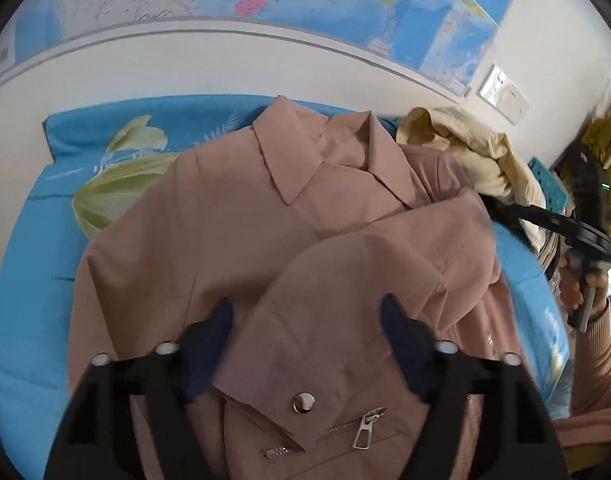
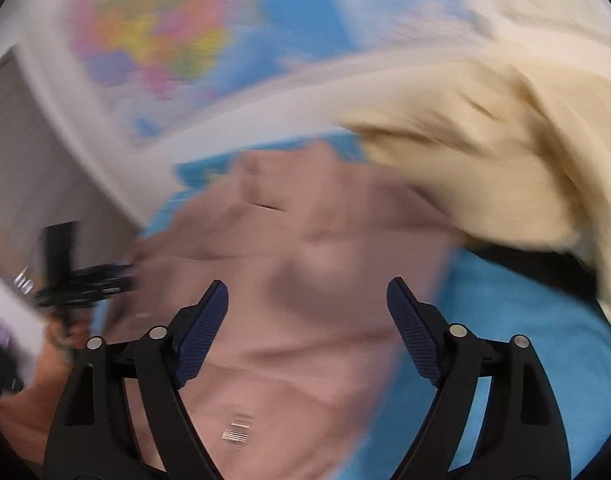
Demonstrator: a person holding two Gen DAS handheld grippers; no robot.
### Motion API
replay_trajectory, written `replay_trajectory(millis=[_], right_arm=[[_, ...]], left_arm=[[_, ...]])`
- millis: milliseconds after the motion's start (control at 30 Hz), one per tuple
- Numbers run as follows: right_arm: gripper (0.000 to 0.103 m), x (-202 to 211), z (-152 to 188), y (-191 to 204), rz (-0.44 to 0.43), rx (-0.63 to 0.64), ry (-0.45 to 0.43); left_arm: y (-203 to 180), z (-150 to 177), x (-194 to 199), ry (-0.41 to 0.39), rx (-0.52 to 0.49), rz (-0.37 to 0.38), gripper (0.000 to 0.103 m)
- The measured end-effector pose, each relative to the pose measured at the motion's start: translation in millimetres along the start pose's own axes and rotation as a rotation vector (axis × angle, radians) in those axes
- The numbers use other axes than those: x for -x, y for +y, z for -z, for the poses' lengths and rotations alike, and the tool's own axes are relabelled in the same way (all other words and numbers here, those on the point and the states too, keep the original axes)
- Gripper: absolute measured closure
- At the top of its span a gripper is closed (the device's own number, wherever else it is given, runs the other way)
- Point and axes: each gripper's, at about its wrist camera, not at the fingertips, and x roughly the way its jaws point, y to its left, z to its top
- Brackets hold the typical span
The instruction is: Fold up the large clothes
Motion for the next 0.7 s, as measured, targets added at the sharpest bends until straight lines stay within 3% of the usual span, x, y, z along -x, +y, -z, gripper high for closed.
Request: replay_trajectory(millis=[100,233,267,300,367,400,433,633,667,700], right_arm=[[0.019,-13.4,17.4,-35.4,0.035,-0.092,0.037],[0.019,-39.4,29.2,-49.7,-0.011,-0.138,0.070],[0.025,-46.1,29.3,-49.4,-0.043,-0.143,0.074],[0.033,-50.0,29.2,-50.0,-0.076,-0.152,0.079],[0.079,-62.6,29.6,-49.8,-0.164,-0.173,0.105],[0.095,-64.7,29.7,-50.3,-0.188,-0.181,0.108],[0.097,-64.2,28.8,-50.5,-0.198,-0.180,0.112],[0.100,-0.1,12.7,-52.7,-0.068,-0.104,-0.026],[0.100,9.4,11.1,-53.7,-0.031,-0.083,-0.043],[0.100,10.9,10.1,-55.5,-0.007,-0.071,-0.034]], left_arm=[[-8.0,0.6,-11.0,0.014,-0.111,-0.041,0.014],[-15.8,-4.0,-44.7,0.090,-0.202,-0.157,0.016],[-15.3,-6.1,-56.1,0.124,-0.211,-0.195,0.021],[-13.5,-6.9,-60.8,0.135,-0.215,-0.210,0.037],[-7.4,-12.3,-70.1,0.156,-0.203,-0.222,0.057],[-4.1,-16.3,-71.4,0.153,-0.193,-0.227,0.078],[-1.5,-20.8,-71.7,0.149,-0.188,-0.238,0.093],[1.9,-58.8,-55.0,0.041,-0.227,-0.290,0.091],[-0.5,-61.9,-54.2,0.029,-0.236,-0.290,0.087],[-3.0,-64.9,-55.4,0.027,-0.245,-0.282,0.072]])
